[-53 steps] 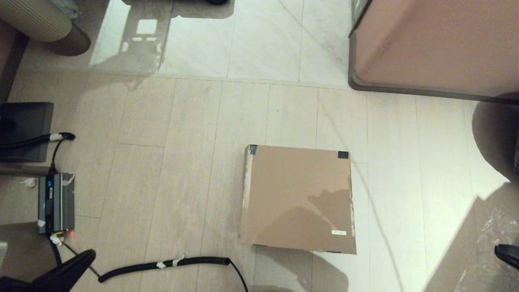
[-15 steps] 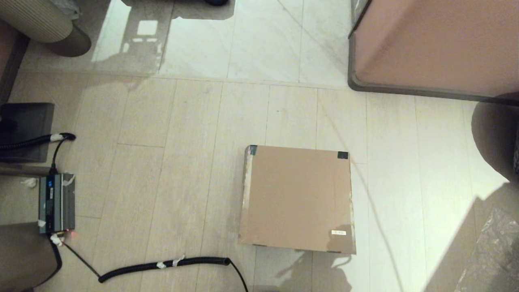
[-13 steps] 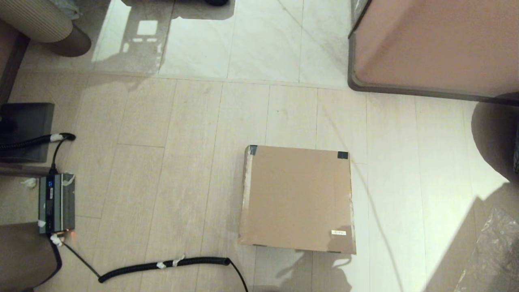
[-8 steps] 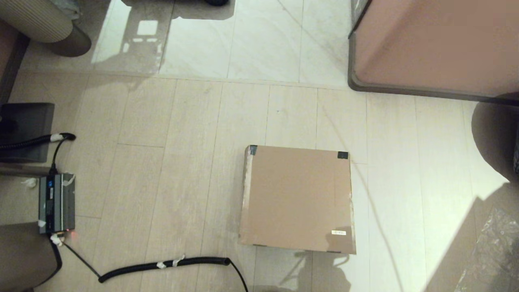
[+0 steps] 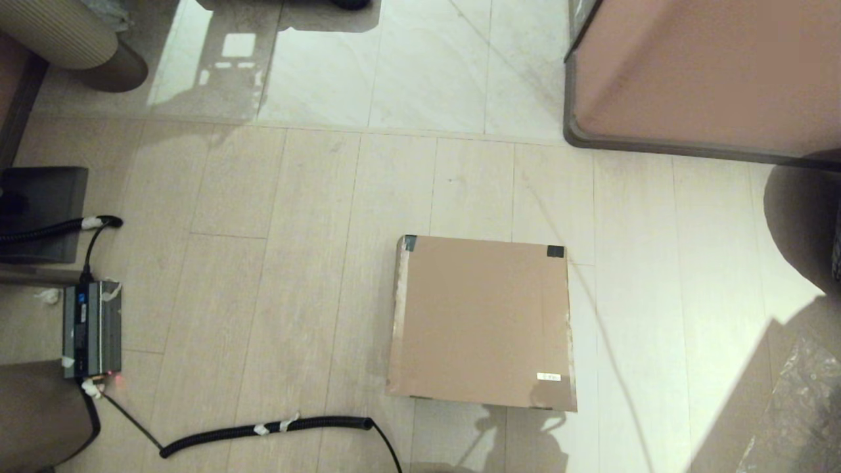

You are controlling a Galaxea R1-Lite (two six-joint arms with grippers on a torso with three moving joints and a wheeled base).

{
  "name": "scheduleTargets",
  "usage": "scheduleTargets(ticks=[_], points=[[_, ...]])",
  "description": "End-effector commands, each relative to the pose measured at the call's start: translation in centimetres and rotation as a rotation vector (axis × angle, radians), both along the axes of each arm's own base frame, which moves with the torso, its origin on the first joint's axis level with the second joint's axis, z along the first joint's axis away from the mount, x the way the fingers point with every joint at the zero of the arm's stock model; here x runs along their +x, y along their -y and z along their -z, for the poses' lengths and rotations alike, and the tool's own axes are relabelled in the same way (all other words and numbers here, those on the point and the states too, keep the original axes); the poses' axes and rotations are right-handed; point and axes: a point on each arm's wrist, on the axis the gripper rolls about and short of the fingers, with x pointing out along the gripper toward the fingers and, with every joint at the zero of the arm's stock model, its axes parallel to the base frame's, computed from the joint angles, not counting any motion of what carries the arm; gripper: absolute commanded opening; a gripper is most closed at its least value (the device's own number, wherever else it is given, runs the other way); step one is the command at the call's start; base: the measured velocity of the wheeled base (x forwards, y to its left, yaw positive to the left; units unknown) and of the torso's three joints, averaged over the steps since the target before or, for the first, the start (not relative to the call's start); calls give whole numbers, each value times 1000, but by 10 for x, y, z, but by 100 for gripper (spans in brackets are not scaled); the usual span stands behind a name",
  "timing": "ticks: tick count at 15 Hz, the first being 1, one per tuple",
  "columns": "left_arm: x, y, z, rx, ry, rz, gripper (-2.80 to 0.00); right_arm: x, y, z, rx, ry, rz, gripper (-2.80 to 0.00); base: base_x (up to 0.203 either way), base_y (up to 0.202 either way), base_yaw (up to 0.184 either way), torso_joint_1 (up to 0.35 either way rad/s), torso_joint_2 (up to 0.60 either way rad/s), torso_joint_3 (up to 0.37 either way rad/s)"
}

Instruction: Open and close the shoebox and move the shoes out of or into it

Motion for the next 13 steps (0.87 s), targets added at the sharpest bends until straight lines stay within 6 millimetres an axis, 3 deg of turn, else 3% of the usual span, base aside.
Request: scheduleTargets(ticks=[1,13], points=[[0,0,0,0,-4,0,-280,-1,0,0,2,10,2,-280,0,0,0,0,0,0],[0,0,0,0,-4,0,-280,-1,0,0,7,7,4,-280,0,0,0,0,0,0]])
